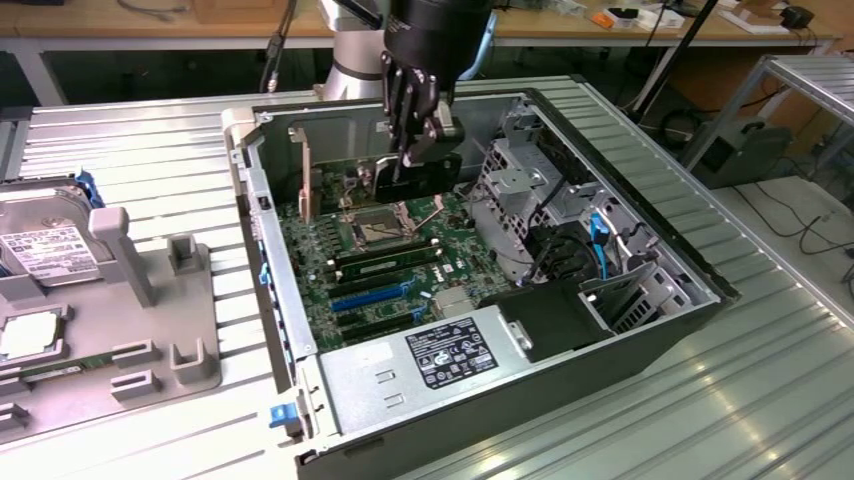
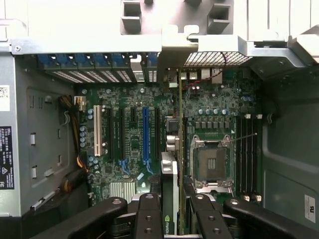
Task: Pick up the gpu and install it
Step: 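Insert the gpu into the slot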
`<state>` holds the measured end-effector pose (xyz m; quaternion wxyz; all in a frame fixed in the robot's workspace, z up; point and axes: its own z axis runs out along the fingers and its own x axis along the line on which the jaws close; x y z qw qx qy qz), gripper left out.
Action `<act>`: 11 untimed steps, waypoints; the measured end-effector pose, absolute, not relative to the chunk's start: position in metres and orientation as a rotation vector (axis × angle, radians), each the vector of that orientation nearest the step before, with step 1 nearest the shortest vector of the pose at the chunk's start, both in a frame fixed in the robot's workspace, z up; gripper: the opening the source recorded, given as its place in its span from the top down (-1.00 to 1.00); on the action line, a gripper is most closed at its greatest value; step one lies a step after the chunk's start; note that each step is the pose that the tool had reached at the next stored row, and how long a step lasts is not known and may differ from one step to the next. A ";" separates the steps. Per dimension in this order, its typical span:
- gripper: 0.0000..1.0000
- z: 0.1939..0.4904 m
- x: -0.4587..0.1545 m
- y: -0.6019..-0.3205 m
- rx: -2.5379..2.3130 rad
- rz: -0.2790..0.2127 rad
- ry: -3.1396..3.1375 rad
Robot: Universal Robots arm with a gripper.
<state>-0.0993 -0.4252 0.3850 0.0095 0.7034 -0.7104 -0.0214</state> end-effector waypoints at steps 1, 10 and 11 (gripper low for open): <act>0.47 0.384 -0.099 -0.425 2.196 -0.067 -2.218; 0.47 0.380 -0.099 -0.425 2.197 -0.067 -2.219; 0.47 0.380 -0.099 -0.425 2.197 -0.067 -2.219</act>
